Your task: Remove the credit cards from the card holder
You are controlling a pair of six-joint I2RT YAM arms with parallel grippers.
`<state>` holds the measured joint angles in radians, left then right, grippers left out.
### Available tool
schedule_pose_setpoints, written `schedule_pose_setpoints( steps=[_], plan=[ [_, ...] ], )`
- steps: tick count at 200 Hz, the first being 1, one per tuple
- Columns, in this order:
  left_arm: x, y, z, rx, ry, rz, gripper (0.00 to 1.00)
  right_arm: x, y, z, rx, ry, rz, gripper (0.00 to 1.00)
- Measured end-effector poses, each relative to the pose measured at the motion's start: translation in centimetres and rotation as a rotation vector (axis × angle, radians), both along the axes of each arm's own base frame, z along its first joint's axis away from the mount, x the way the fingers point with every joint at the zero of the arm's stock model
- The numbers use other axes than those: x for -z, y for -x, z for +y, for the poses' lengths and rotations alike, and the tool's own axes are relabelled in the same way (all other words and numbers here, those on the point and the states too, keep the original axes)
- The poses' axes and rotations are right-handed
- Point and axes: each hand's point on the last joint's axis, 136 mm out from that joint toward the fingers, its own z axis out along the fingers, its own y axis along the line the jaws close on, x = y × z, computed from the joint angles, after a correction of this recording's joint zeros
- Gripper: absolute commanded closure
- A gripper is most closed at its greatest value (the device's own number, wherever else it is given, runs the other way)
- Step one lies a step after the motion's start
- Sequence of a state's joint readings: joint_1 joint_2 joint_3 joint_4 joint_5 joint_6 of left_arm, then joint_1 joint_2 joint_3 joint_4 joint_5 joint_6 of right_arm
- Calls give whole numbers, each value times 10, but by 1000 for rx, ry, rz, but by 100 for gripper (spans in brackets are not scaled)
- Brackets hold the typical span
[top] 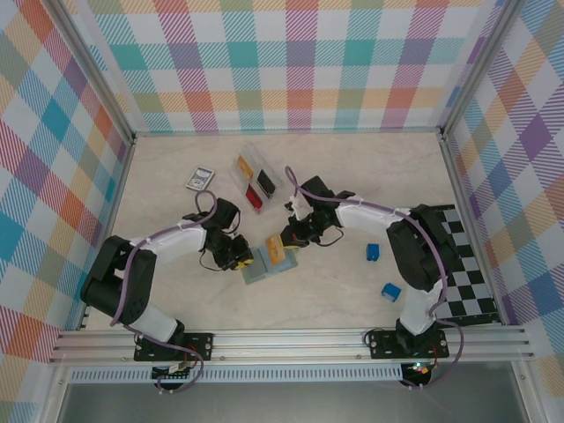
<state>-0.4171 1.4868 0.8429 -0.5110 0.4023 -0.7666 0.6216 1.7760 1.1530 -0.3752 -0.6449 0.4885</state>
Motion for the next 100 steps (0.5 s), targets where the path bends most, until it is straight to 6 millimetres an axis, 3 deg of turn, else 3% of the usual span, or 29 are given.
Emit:
schedule_pose_setpoints(
  steps=[54, 100],
  plan=[
    [-77, -28, -19, -25, 239, -176, 40, -62, -15, 4, 28, -228, -32, 100],
    [-115, -40, -42, -2, 442, -268, 42, -78, -18, 6, 43, -343, 34, 100]
  ],
)
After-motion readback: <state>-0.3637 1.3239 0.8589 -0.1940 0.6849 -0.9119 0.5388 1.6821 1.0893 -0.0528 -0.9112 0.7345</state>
